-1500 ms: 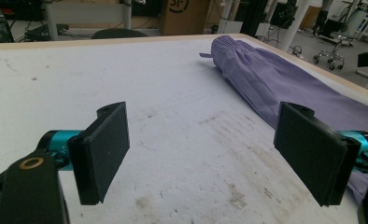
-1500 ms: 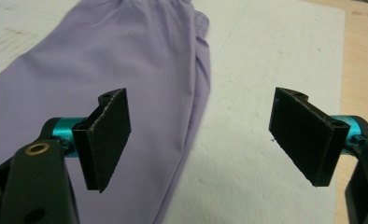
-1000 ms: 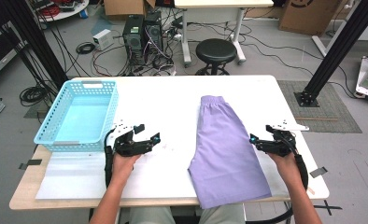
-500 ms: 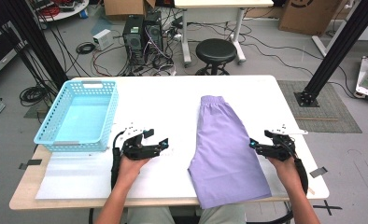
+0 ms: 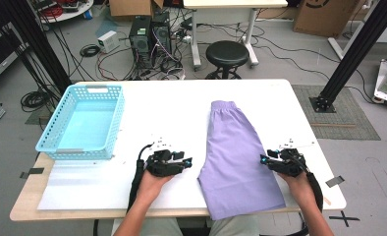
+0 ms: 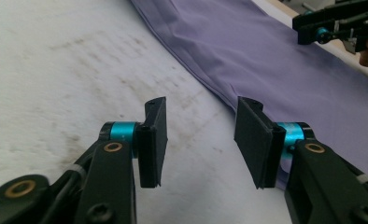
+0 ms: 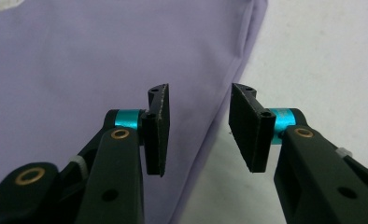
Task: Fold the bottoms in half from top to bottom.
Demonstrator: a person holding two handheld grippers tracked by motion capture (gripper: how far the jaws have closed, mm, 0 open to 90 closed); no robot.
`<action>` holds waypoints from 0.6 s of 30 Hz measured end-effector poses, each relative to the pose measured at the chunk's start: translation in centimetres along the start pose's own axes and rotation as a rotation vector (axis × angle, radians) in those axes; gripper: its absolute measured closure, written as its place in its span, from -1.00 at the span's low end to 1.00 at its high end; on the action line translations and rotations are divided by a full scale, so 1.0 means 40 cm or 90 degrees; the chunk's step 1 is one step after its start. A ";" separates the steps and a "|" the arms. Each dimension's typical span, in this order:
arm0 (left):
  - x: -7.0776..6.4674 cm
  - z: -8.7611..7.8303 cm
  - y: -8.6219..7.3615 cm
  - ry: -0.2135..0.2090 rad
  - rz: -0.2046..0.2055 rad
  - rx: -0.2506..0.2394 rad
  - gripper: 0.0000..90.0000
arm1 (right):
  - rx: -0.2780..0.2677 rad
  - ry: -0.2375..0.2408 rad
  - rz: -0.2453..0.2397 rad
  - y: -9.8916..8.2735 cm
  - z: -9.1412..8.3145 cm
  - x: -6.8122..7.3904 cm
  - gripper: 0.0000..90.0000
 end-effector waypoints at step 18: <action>-0.089 0.089 -0.005 -0.030 0.028 0.069 0.07 | 0.021 -0.011 0.011 -0.015 0.003 0.001 0.42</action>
Point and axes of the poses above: each handheld gripper's, and its own axes: z roughly forward along the jaws, y roughly out of its top, x roughly to its left, the point moved 6 cm from there along z, roughly forward along the jaws, and after that the axes turned 6 degrees about x, right-handed, at the moved point
